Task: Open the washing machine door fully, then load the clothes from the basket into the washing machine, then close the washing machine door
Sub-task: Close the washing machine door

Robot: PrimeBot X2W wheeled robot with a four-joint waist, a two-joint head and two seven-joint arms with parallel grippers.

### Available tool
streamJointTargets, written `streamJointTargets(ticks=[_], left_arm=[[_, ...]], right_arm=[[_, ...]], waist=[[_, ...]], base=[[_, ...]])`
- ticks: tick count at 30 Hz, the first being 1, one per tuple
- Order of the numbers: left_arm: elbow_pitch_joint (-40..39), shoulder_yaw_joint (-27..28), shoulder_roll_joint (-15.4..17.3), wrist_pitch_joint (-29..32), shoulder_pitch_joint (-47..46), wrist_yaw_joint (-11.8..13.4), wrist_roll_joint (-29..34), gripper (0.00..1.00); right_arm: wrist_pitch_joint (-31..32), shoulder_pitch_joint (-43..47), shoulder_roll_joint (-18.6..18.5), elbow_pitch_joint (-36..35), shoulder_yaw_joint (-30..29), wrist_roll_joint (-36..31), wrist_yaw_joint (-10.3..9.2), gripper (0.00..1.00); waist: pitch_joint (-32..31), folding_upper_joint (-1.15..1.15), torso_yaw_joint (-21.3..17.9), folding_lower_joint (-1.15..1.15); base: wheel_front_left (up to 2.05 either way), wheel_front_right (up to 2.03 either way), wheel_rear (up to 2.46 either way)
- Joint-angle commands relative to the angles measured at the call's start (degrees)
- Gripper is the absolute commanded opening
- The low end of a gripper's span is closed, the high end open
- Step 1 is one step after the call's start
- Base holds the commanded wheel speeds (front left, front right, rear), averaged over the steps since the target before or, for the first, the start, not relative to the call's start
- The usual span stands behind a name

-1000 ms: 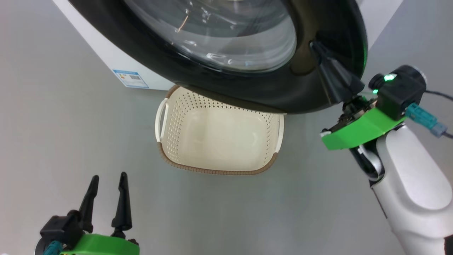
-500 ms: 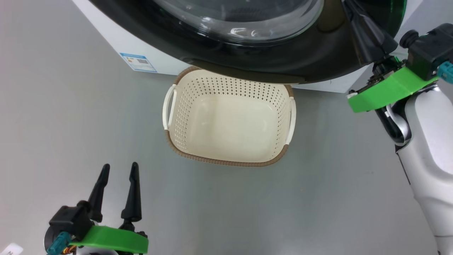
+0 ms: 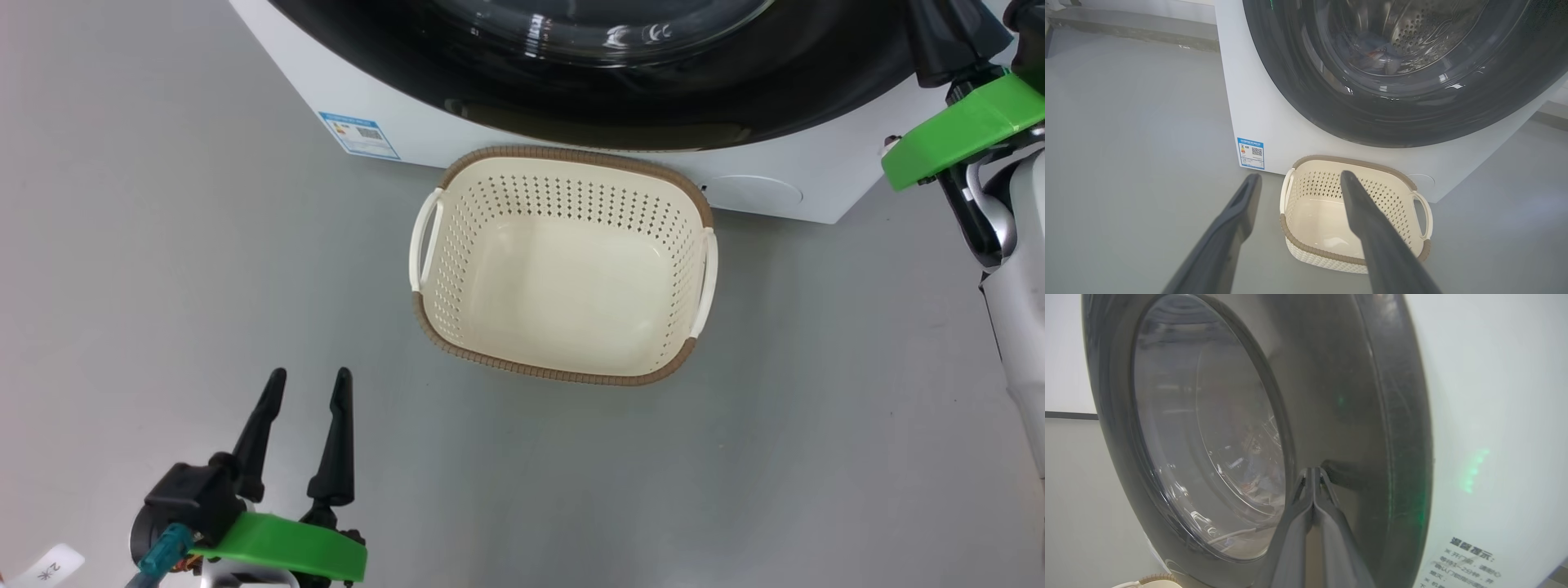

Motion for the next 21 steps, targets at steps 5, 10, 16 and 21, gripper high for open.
streamJointTargets(ticks=[5,10,16,21], left_arm=[[-1.0,1.5,0.7,-0.4,-0.9,-0.3,-0.8,1.00],[-0.8,2.0,0.7,-0.4,-0.7,-0.3,-1.0,1.00],[-0.6,3.1,0.7,-0.4,-0.3,-0.4,-0.8,1.00],[-1.1,4.8,0.7,-0.4,0.3,-0.2,-1.1,1.00]], right_arm=[[-0.2,-1.6,-0.1,0.8,-2.5,-2.2,-0.48,0.00],[-0.2,-0.5,0.1,0.8,-1.7,-2.2,-0.48,0.00],[-0.2,1.9,0.9,-2.3,0.5,-0.8,-0.48,0.00],[-0.2,7.1,1.6,-7.5,1.5,1.3,-0.48,0.39]], waist=[[-0.8,0.00,0.3,0.00],[-1.8,0.00,-0.2,0.00],[-3.3,0.00,-1.5,0.00],[-6.0,0.00,-3.0,0.00]], base=[[0.00,0.00,0.00],[0.00,0.00,0.00],[0.00,0.00,0.00],[0.00,0.00,0.00]])
